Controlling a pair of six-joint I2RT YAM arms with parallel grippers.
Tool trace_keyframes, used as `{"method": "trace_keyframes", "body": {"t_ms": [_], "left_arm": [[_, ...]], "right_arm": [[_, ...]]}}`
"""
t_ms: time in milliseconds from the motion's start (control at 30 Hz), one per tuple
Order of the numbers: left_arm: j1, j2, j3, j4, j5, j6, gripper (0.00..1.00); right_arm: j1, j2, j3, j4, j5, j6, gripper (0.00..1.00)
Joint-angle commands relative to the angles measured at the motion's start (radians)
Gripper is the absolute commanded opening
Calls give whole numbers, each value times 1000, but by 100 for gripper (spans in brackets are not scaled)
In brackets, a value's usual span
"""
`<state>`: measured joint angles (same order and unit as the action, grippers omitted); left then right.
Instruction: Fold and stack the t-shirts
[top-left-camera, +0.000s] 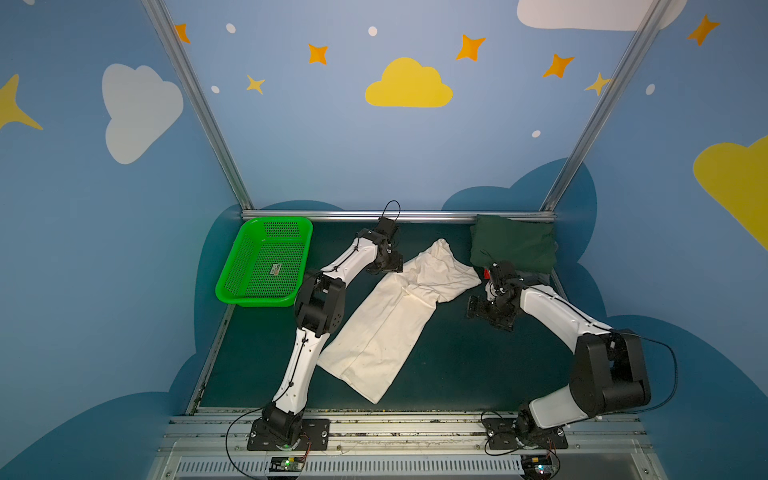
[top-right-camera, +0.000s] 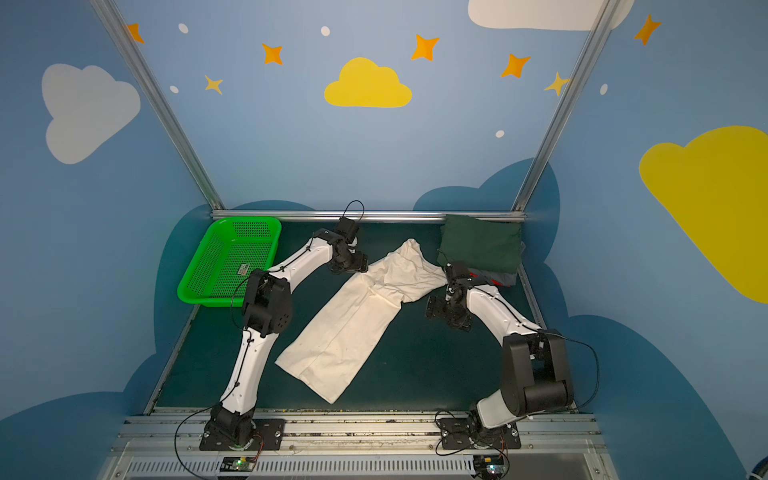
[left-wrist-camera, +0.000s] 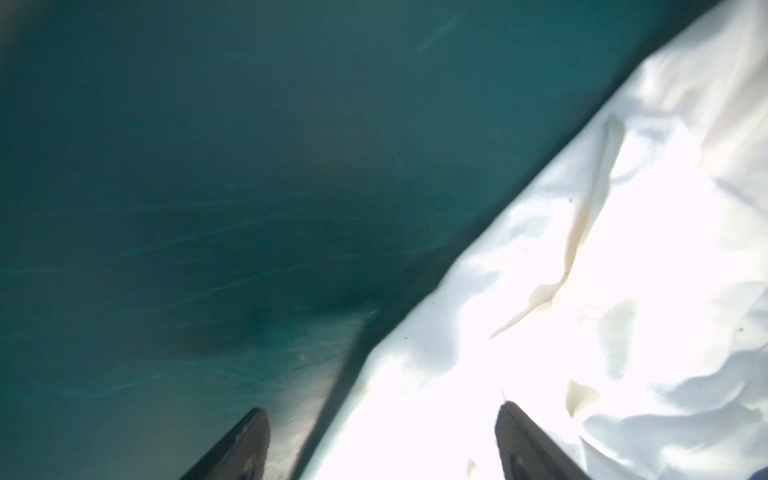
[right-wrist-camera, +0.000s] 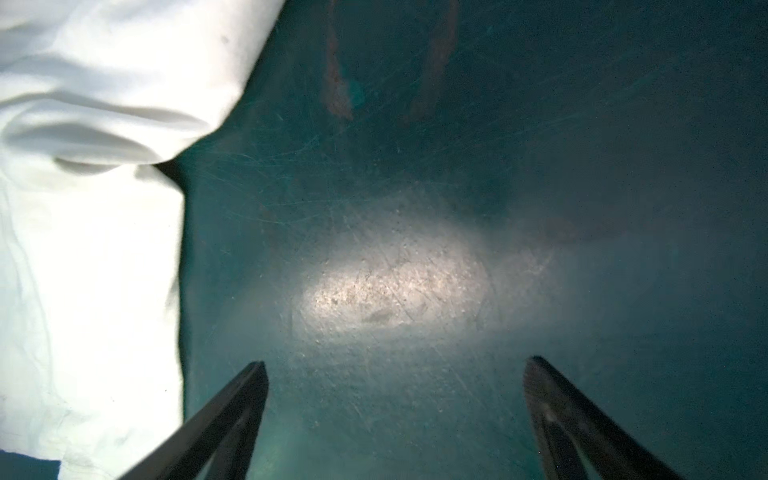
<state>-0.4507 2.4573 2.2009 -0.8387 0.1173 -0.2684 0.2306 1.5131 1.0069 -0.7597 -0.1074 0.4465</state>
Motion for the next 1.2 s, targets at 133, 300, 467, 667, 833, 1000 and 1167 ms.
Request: {"method": "trace_keyframes", "body": {"t_ms": [133,300,467,667,833,1000,1167], "left_arm": [[-19,121,155,-132,17,16,68],[-19,188,254,-162,44,-3,31],[-12,205,251,-167,51,-17,4],[18,178,190,-159,13,-42,3],[118,31,-83,-16,-21,-165,3],[239,-170,-460,249,32,-342,3],[250,-243,-595,354,53,-387,5]], "right_arm": [[-4,-7,12,-16,-12,-14,94],[-5,-15,11,-28,-12,-24,94],[-14,-23,9,-39,-2,-35,94],[-18,-23,9,-32,-18,-29,94],[-19,-19,15,-23,-38,-24,94],[-17,-14,13,-8,-58,-18,94],[-14,5,23,10,-86,-6,94]]}}
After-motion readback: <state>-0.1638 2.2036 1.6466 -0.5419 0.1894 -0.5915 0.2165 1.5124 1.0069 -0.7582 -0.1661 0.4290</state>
